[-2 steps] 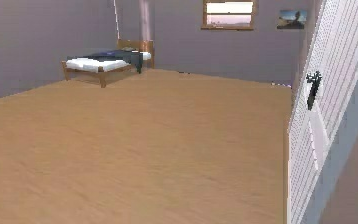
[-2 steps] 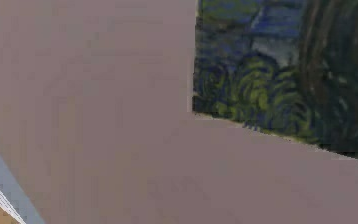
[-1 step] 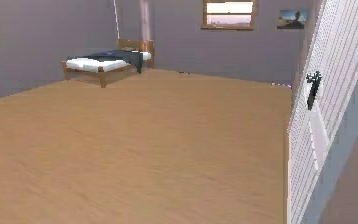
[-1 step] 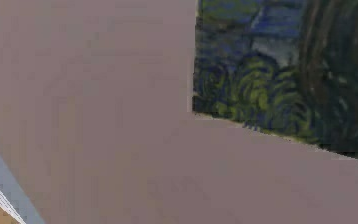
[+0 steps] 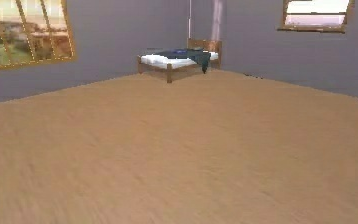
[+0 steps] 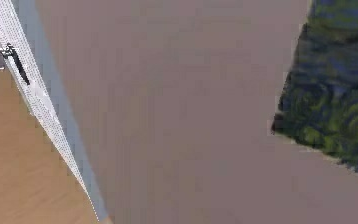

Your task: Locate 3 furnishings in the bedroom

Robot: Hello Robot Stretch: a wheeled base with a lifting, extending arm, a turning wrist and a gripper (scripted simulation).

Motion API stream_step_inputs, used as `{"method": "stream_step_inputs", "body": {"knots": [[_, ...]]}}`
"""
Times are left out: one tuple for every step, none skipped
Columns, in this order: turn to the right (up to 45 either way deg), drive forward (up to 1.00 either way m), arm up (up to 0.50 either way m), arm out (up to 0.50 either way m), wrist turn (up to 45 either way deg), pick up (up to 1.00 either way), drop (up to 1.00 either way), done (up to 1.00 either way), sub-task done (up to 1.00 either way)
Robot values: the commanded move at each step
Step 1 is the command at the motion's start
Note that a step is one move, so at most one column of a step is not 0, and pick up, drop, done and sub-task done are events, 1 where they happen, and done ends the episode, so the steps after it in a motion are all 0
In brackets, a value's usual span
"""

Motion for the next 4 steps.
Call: {"method": "stream_step_inputs", "body": {"knots": [[0.0, 0.5, 0.0, 0.0, 0.0, 0.0, 0.0, 0.0, 0.0], [-42.0, 0.0, 0.0, 0.0, 0.0, 0.0, 0.0, 0.0, 0.0], [0.0, 1.0, 0.0, 0.0, 0.0, 0.0, 0.0, 0.0, 0.0], [-3.0, 0.0, 0.0, 0.0, 0.0, 0.0, 0.0, 0.0, 0.0]]}}
